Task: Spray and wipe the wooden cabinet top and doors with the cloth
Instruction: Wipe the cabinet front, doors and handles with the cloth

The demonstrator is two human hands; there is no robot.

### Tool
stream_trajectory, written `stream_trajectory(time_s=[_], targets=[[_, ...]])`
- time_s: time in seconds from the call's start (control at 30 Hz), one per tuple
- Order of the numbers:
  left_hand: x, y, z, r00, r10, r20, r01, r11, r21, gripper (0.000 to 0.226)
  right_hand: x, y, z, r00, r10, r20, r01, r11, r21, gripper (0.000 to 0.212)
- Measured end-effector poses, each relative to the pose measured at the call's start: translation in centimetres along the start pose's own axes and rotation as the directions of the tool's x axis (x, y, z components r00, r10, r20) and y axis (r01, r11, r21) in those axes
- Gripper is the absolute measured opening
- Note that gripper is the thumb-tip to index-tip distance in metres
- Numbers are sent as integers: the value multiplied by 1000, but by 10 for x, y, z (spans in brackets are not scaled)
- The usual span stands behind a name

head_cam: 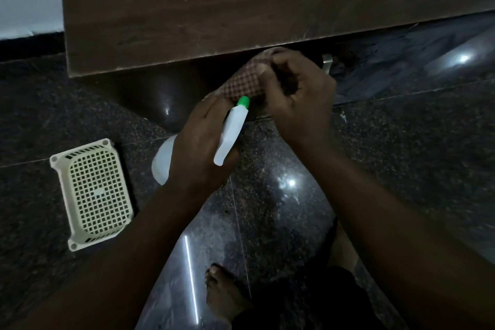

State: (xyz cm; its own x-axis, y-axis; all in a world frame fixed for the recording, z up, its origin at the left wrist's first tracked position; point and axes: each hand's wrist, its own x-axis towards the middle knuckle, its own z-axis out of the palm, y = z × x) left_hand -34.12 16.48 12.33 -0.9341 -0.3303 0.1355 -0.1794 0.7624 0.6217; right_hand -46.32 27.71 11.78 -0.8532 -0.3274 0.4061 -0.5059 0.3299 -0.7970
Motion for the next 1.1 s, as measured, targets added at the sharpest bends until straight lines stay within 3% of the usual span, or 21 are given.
stream_trajectory(time_s=[0.13,0.23,0.33,0.43,0.6,0.7,0.87,0.93,1.0,1.1], targets=[[5,8,3,1000,23,-3,-23,1000,5,26,1,11,-19,959,238,-154,-227,970,86,11],[12,16,7,999,44,-10,-44,999,-21,10,9,23,-32,837,457,-301,-398,886,237,8],[17,24,9,999,54,-8,-54,998,-28,12,23,26,-43,691,599,-406,-479,799,364,13],[21,31,10,999,49,-13,-49,998,-41,11,28,24,-40,647,643,-409,-495,763,415,14],[28,41,17,998,67,9,-66,997,-50,20,14,14,-24,749,612,-255,-506,776,377,8],[32,46,24,996,84,8,-83,995,-63,14,12,21,-28,775,587,-235,-501,797,339,9],[34,58,31,997,72,10,-71,996,-45,11,35,53,-57,652,653,-386,-531,756,383,9],[34,62,33,998,67,13,-67,997,-47,10,38,59,-63,647,659,-384,-535,751,386,9],[36,66,37,997,72,7,-72,996,-46,7,29,57,-60,738,573,-356,-494,819,293,6],[40,72,44,996,84,-10,-85,996,-22,7,9,53,-50,918,333,-214,-311,941,131,8]])
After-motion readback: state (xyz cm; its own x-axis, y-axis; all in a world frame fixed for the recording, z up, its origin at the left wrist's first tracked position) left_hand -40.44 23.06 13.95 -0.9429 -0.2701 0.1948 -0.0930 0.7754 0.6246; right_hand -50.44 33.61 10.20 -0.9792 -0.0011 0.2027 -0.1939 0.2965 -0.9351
